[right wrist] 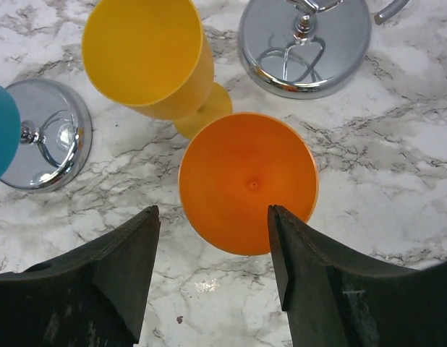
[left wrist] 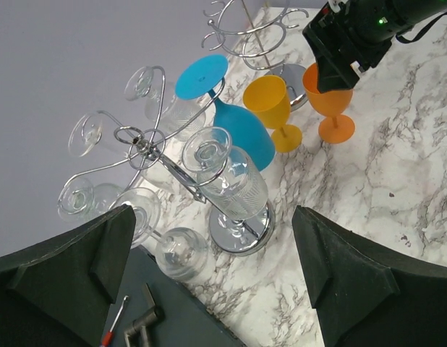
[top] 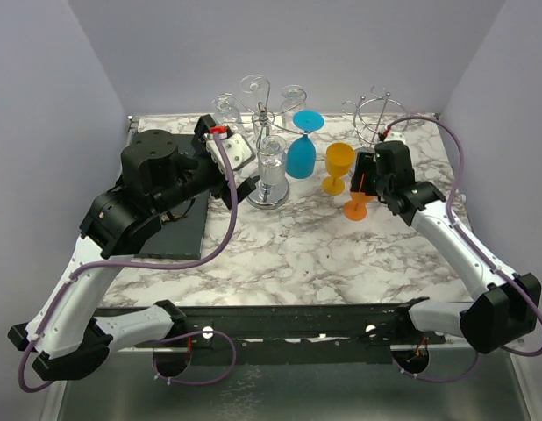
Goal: Place the wine glass upside down on the wine glass rack
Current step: Pick up the wine glass at the center of the board.
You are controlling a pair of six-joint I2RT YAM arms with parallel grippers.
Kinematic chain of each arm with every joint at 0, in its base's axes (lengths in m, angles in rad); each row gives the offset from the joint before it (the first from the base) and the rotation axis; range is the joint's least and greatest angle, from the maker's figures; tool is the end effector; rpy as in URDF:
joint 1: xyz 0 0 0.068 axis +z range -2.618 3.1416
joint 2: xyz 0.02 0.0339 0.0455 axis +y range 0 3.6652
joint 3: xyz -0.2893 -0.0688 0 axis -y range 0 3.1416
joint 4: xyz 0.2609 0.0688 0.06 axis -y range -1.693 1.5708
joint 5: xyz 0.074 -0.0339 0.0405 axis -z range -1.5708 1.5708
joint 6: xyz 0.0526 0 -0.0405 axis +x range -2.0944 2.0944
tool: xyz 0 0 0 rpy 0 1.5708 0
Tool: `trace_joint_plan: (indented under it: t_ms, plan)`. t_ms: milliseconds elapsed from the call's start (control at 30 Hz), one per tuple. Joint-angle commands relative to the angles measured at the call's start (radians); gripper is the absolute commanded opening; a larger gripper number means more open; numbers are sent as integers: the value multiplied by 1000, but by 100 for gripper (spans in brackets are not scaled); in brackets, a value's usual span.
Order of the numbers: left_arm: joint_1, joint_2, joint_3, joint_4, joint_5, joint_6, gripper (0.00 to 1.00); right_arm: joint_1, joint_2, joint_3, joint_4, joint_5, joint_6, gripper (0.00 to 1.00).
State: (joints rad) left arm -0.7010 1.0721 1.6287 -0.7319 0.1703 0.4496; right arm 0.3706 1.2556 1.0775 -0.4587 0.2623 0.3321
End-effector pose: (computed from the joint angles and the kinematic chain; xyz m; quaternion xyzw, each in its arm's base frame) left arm 0.1435 -0.1328 0.5344 0.4613 0.6109 -0.1449 0.6269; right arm 0.2828 0.0952 0.3272 0.0418 0.8862 0.0440 0.4593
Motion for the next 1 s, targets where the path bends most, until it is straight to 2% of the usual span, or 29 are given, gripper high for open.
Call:
trace_joint_plan:
  t_ms: [0,333,467,600,700,800,833,967]
  plan:
    - [-3,4,10,-12,39,-3,99,-7,4,24,-18,-43,-12,67]
    - [-3,5,9,-18,32,7,99,-7,140,86,-22,-112,-62,66]
    - [-3,10,3,-18,35,12,99,-7,189,85,-29,-119,-67,61]
    - [-2,17,8,-18,40,12,99,-7,193,86,-43,-111,-71,46]
    - [-3,19,7,-20,43,2,99,-7,157,99,-61,-102,-77,23]
    - [-3,17,-9,-20,57,-19,99,-7,99,127,-104,-93,-78,4]
    - [-3,17,-14,-20,64,-28,99,-7,81,137,-121,-98,-78,1]
    - [-3,17,-40,-20,90,-80,99,-7,-20,192,-236,-119,-67,0]
